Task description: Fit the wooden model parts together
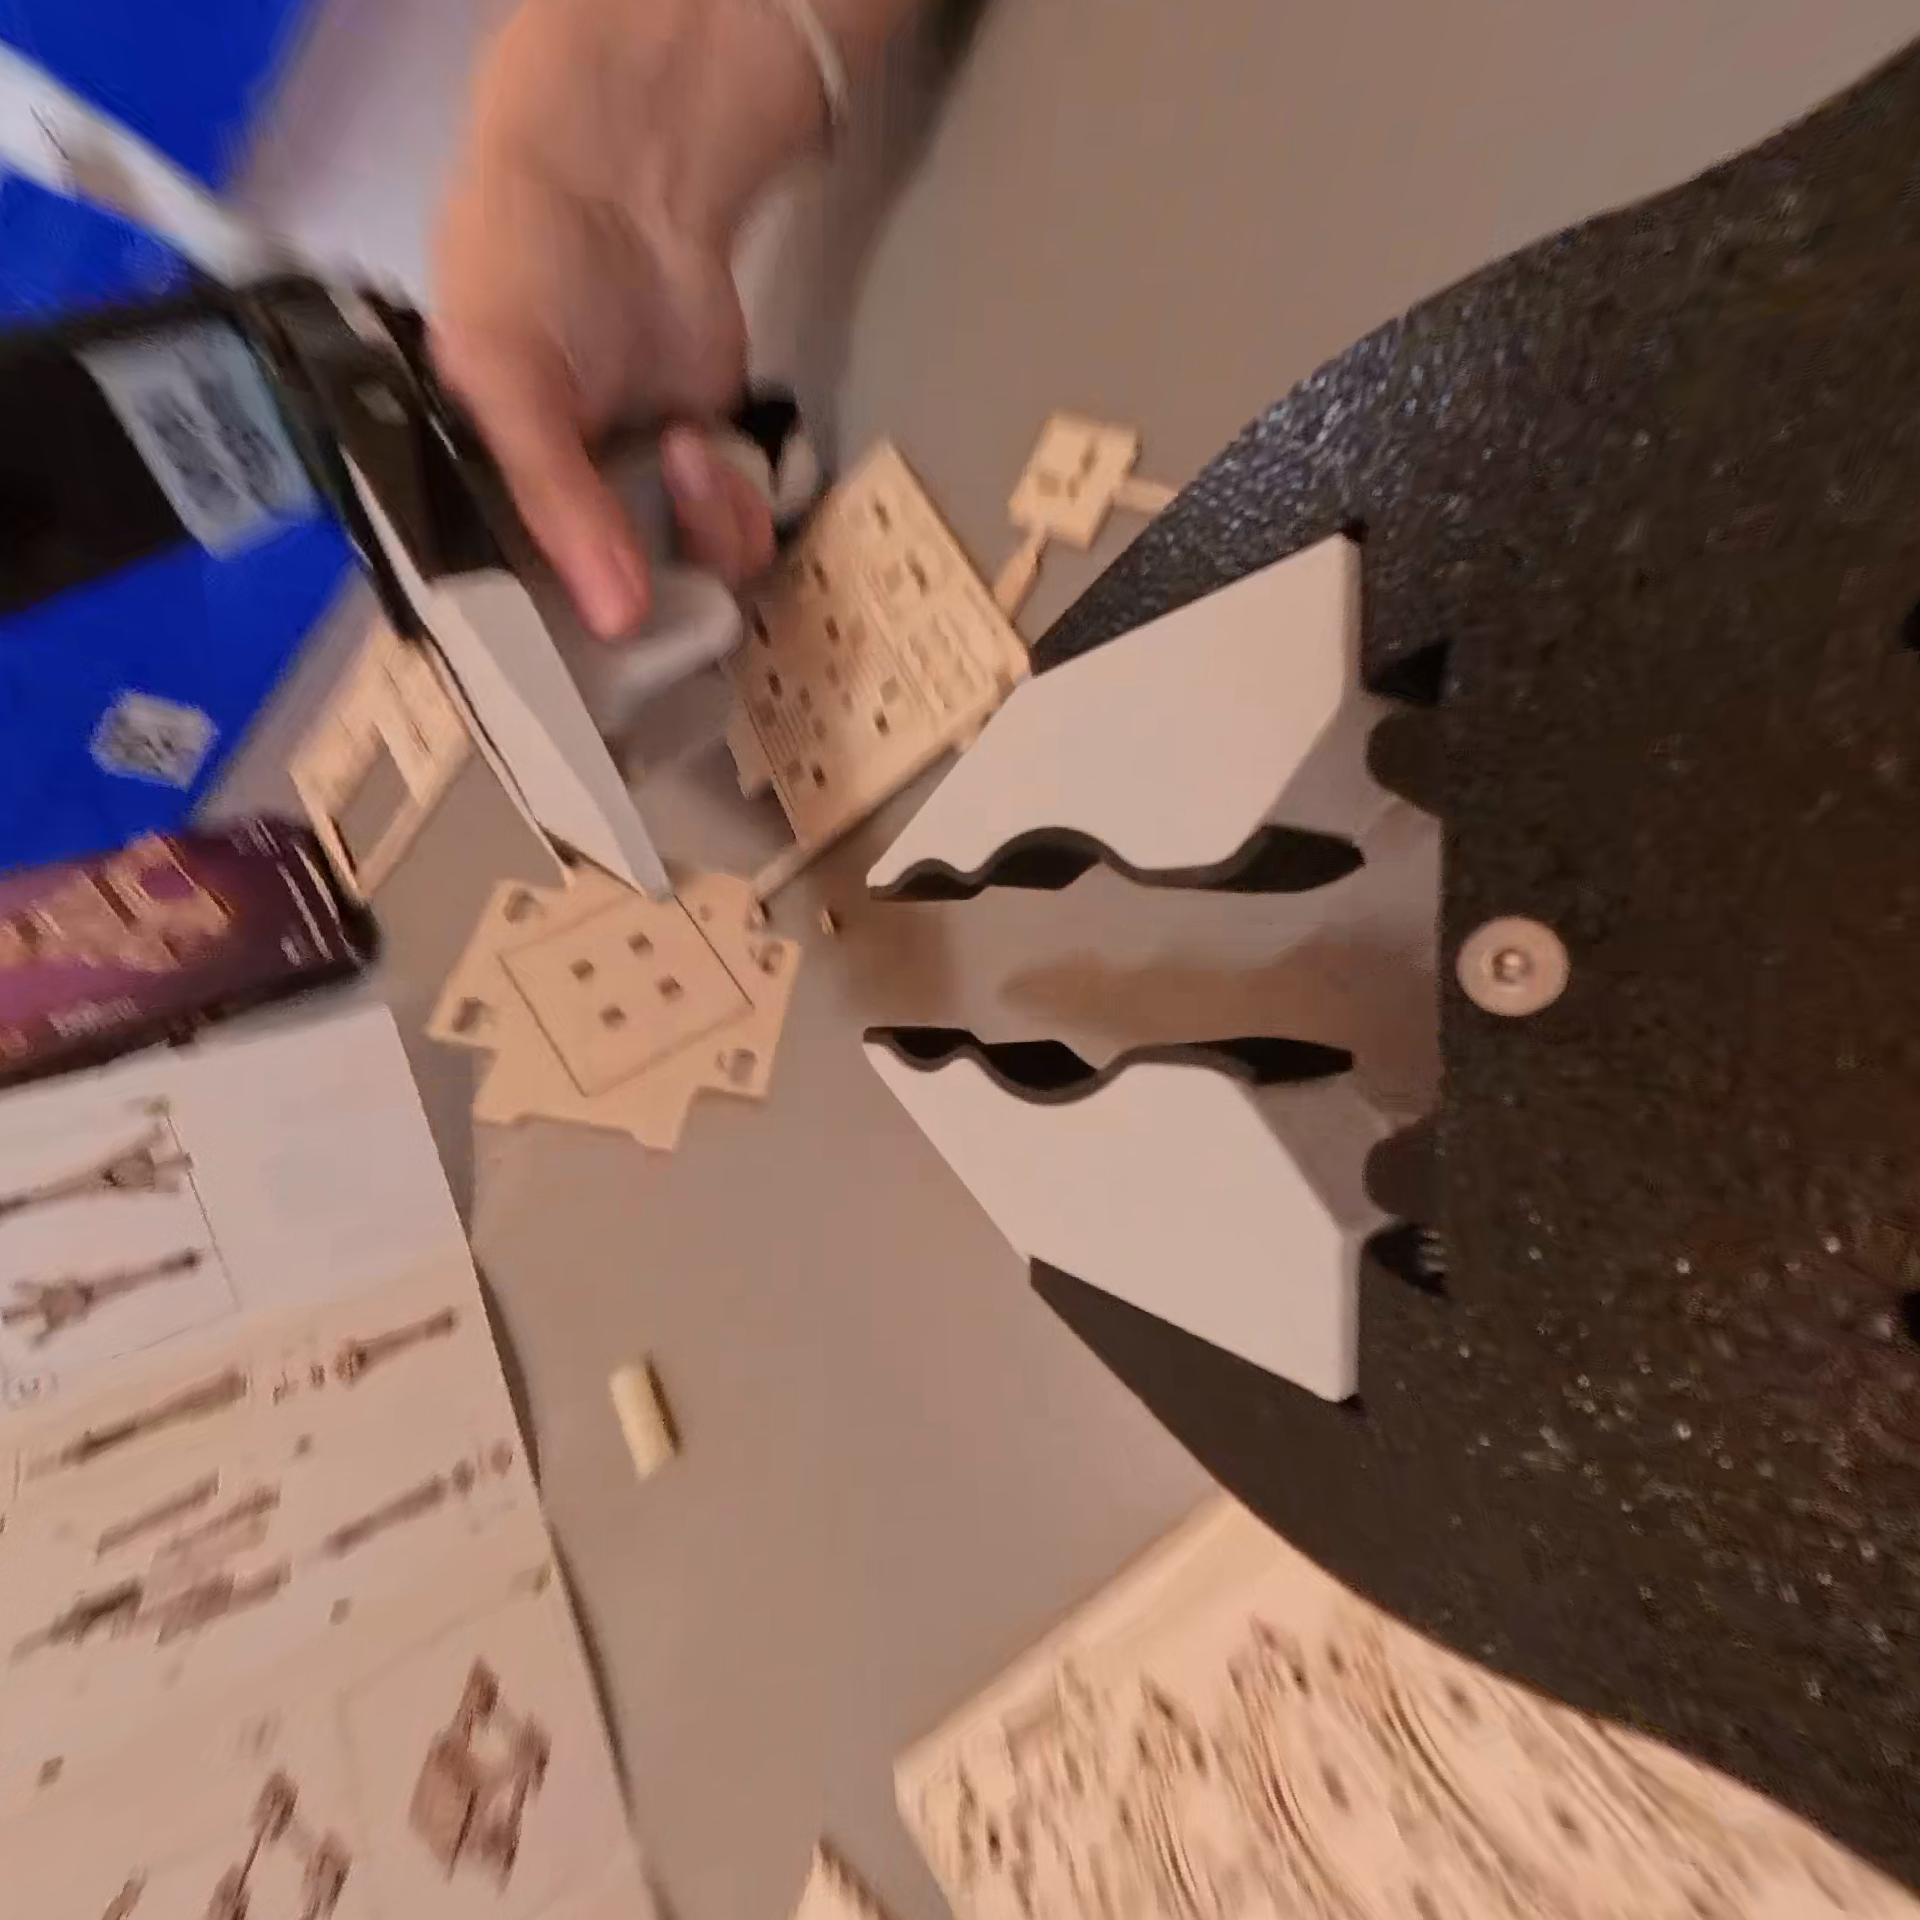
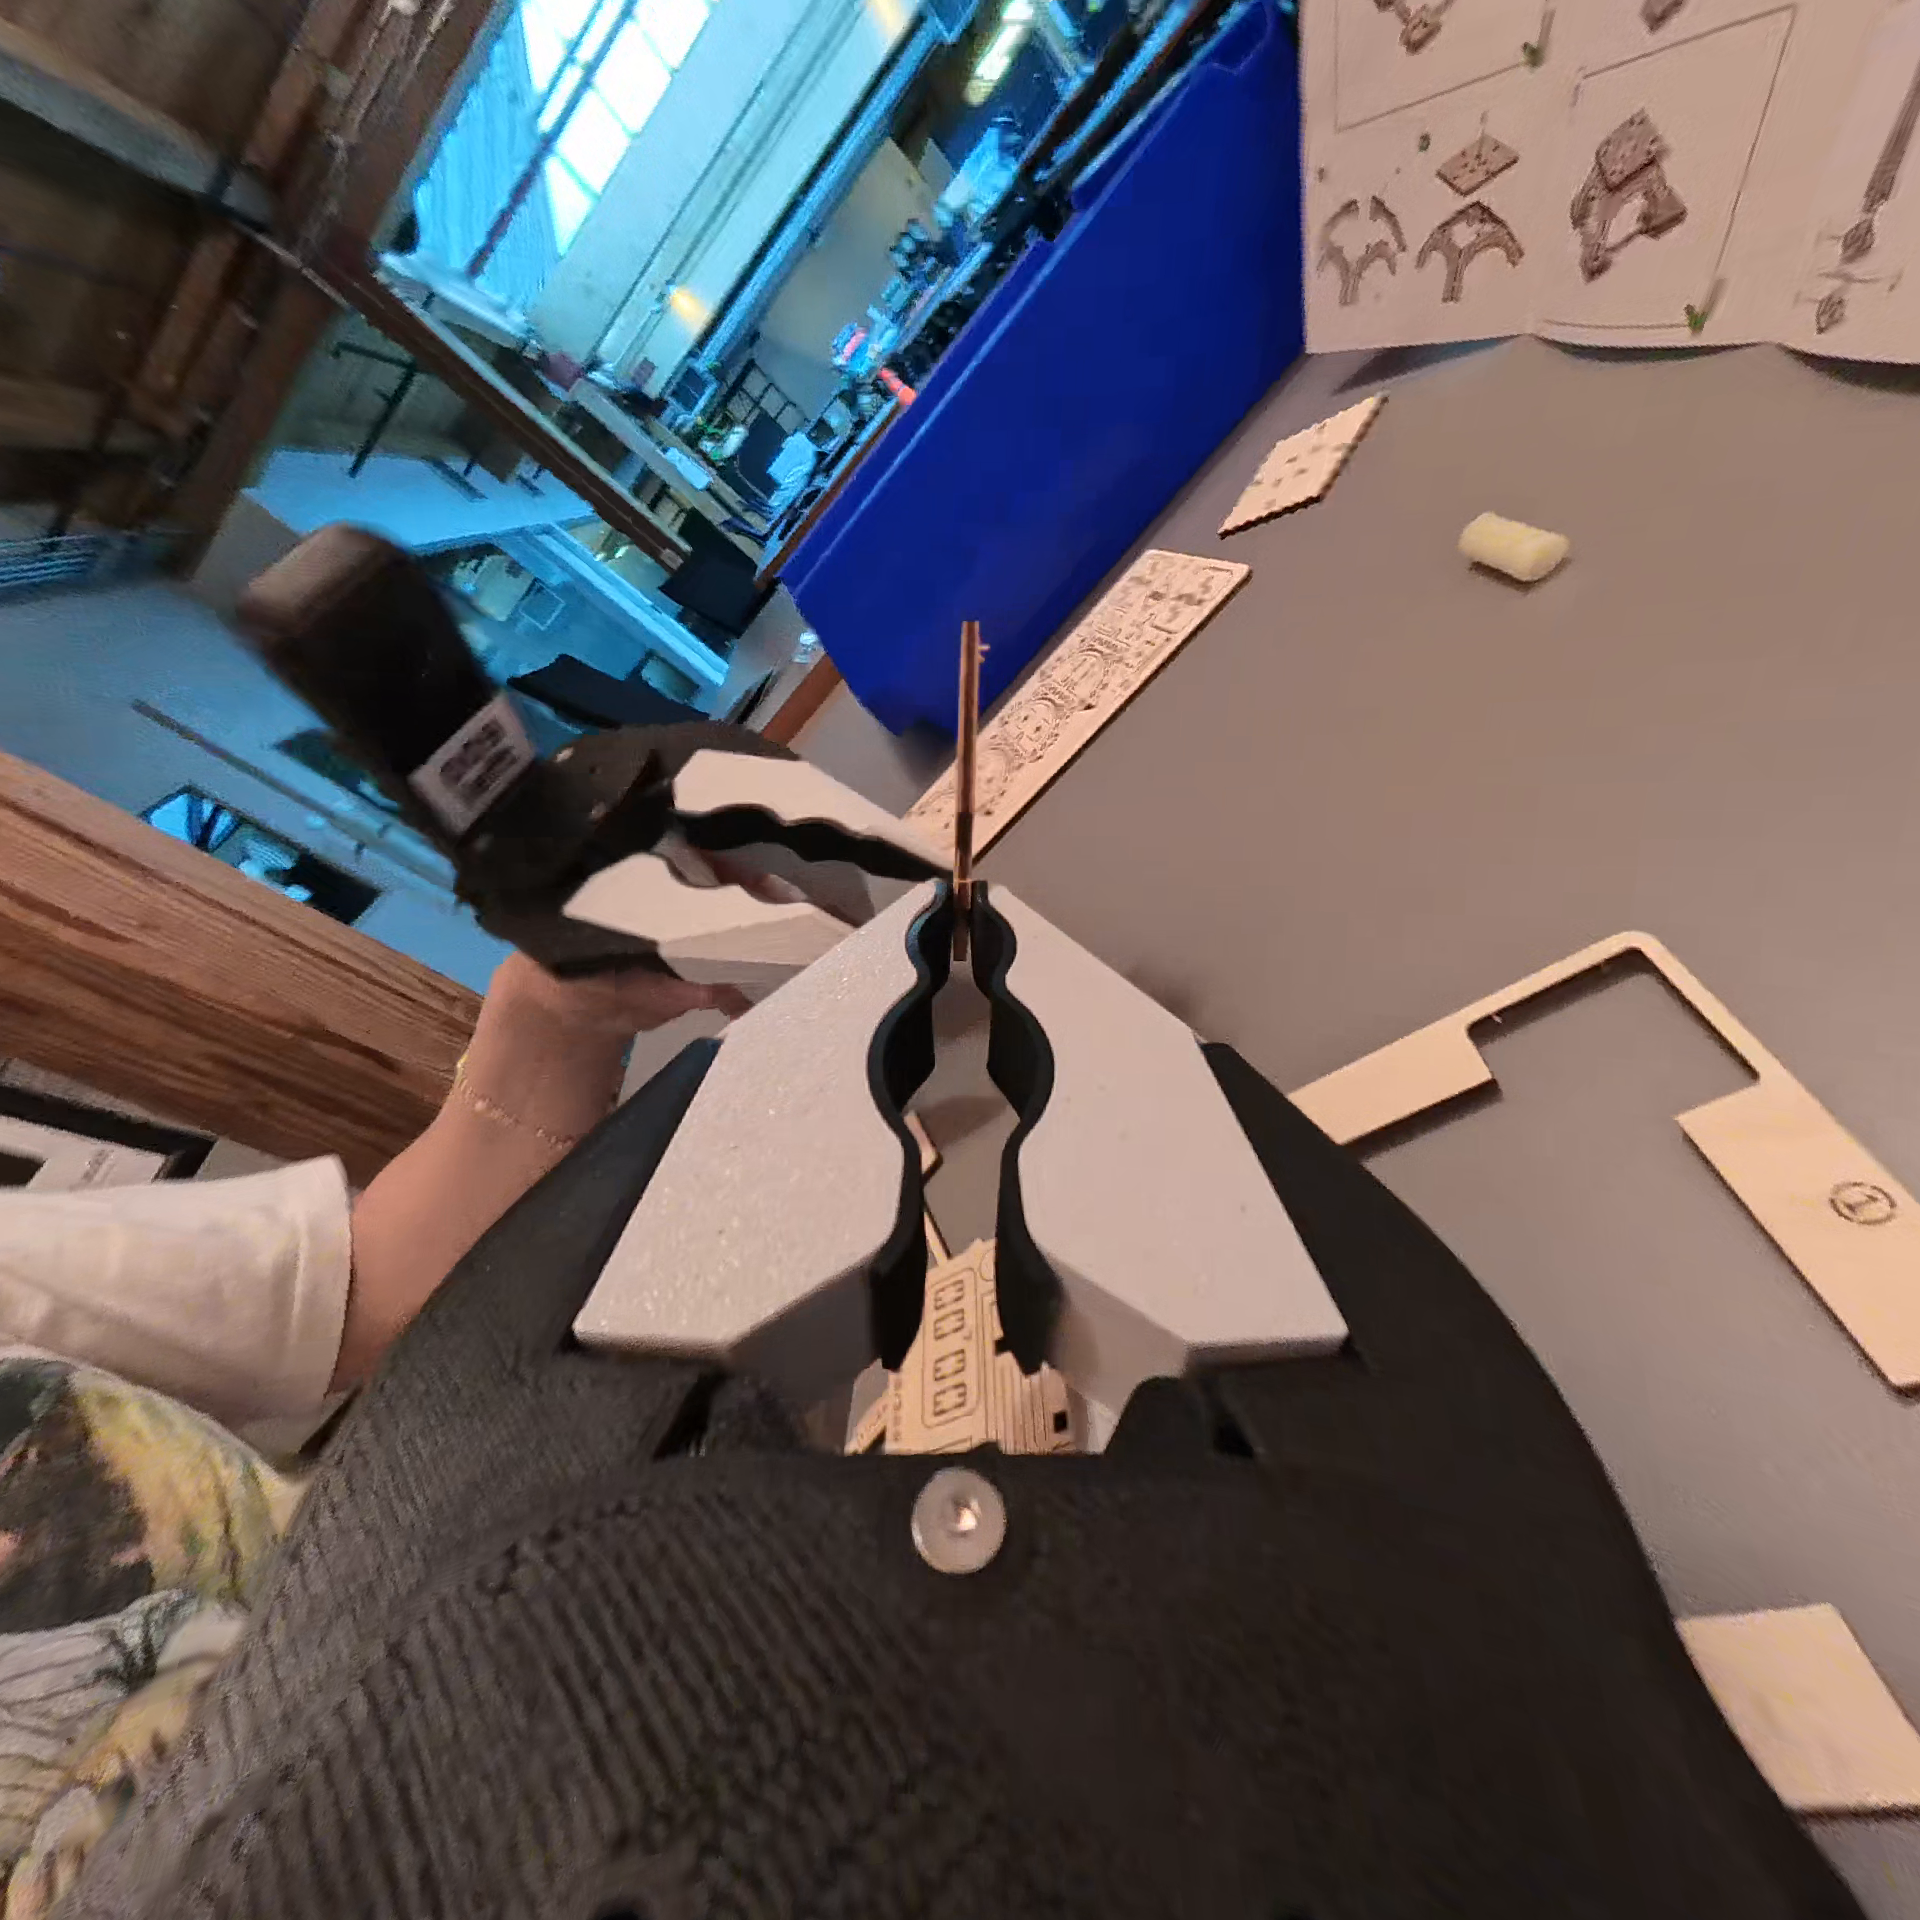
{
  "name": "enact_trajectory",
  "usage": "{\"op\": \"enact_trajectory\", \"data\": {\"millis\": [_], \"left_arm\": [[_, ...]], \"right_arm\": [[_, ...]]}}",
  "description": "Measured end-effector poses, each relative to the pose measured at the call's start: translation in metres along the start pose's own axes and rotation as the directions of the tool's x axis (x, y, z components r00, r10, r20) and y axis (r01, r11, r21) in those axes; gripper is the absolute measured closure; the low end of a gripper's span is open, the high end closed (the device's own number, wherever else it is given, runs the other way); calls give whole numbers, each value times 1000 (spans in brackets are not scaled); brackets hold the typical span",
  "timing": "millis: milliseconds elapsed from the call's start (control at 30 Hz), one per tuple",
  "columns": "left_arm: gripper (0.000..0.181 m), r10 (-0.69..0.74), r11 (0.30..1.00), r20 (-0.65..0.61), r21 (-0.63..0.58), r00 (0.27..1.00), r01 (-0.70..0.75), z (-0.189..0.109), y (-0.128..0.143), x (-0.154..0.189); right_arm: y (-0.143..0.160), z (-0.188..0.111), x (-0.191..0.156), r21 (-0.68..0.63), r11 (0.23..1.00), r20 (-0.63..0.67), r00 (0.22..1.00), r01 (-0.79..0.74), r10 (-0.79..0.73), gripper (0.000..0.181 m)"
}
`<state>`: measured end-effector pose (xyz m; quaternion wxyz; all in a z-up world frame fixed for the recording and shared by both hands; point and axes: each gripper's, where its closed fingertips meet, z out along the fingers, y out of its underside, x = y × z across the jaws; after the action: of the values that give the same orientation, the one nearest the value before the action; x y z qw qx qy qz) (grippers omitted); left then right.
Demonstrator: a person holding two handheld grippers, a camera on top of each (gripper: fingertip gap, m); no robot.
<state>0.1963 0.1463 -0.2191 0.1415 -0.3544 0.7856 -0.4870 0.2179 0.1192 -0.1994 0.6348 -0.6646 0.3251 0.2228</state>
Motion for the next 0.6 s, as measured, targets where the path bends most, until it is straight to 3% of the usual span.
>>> {"op": "enact_trajectory", "data": {"millis": [100, 200, 300, 433, 600], "left_arm": [[157, -121, 988, -146, 79, 982, 133, -5, -14, 7], [157, -148, 977, -279, 108, 949, 184, -10, -21, 16], [163, -33, 967, -398, 218, 917, 130, -20, -34, 34], [175, 158, 930, -438, 367, 885, 15, -31, -46, 52], [179, 231, 872, -563, 482, 794, 88, -48, -71, 80]], "right_arm": [[-3, -4, -15, 32, 999, 116, 993, -7, 3, 181], [-5, -12, -32, 49, 999, 230, 973, 6, -17, 181], [-7, -19, -47, 69, 998, 343, 939, -16, -9, 181], [-11, -33, -73, 63, 990, 562, 824, -125, 68, 181], [-11, -42, -89, -3, 972, 705, 689, -233, 167, 180]]}}
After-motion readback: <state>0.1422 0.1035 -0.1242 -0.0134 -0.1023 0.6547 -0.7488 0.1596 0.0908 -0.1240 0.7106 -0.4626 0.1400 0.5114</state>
